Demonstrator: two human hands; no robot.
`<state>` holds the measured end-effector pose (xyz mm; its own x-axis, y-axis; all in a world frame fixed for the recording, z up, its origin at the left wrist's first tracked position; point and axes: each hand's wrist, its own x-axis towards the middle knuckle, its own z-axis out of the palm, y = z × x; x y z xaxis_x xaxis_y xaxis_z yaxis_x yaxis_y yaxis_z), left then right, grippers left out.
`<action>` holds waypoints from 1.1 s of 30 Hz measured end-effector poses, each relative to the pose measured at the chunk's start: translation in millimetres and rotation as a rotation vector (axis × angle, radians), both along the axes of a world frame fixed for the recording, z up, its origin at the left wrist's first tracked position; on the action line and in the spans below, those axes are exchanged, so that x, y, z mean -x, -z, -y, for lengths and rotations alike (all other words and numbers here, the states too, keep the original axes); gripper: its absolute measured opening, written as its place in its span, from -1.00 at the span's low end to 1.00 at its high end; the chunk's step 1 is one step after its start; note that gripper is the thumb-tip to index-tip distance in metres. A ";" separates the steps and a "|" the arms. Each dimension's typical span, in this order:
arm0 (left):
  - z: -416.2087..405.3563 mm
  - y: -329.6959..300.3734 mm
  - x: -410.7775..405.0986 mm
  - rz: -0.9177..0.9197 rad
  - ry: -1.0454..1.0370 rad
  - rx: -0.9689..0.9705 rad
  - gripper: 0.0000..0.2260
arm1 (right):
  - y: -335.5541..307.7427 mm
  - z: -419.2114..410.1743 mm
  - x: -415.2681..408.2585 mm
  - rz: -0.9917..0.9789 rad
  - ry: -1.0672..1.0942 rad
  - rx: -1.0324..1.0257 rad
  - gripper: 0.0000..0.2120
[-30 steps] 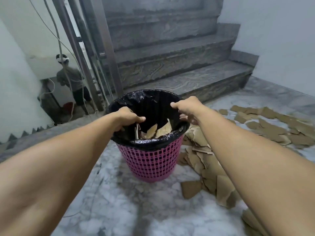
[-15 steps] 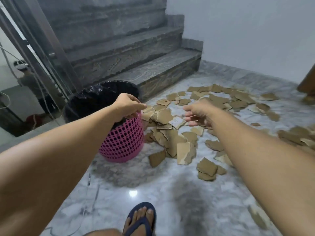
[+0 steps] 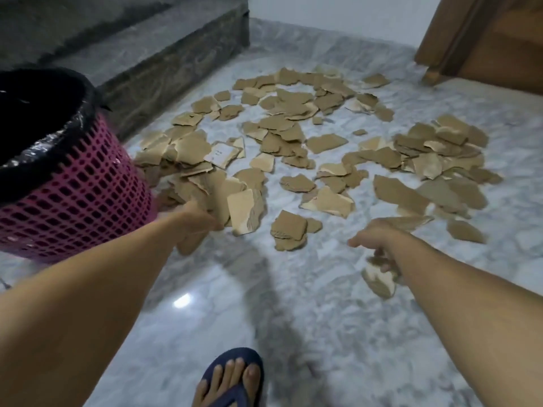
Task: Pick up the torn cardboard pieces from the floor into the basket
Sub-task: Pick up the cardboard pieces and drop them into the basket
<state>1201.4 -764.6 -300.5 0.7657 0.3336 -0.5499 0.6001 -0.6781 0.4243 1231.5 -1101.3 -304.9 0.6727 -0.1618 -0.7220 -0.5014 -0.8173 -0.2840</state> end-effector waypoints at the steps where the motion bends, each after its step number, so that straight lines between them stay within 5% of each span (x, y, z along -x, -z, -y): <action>1: 2.1 10.2 -2.3 0.017 -0.003 -0.007 -0.56 | 10.2 7.1 2.3 -0.011 -0.036 0.049 -0.45; 6: -6.5 60.6 -10.8 -0.120 0.043 -0.233 -0.49 | 55.3 22.9 16.6 -0.080 -0.194 0.356 0.04; 10: -7.3 87.6 -10.5 -0.102 -0.051 -0.385 -0.51 | 63.7 18.9 16.2 -0.017 -0.255 0.499 -0.10; 16: -12.9 93.7 -24.0 -0.091 -0.111 -0.356 -0.53 | 56.6 -11.5 -14.2 0.174 -0.179 0.293 -0.46; 18: -13.5 87.1 -28.9 -0.091 -0.198 -0.312 -0.64 | 55.0 -34.4 -25.0 0.216 -0.116 0.143 -0.41; 24: -40.9 117.5 -56.7 -0.061 -0.413 -0.143 -0.51 | 52.1 -101.3 -50.6 0.248 -0.088 -0.105 -0.30; 26: -25.8 91.3 -48.9 -0.059 -0.393 -0.149 -0.44 | 52.9 -110.5 -57.4 0.256 -0.117 -0.099 -0.27; 29: -17.9 85.7 -42.0 -0.169 -0.206 -0.278 -0.05 | 59.2 -112.5 -63.9 0.241 -0.242 0.066 -0.38; 33: -21.1 91.8 -35.2 -0.217 -0.123 -0.316 -0.17 | 64.1 -113.7 -54.8 0.111 -0.392 0.165 -0.12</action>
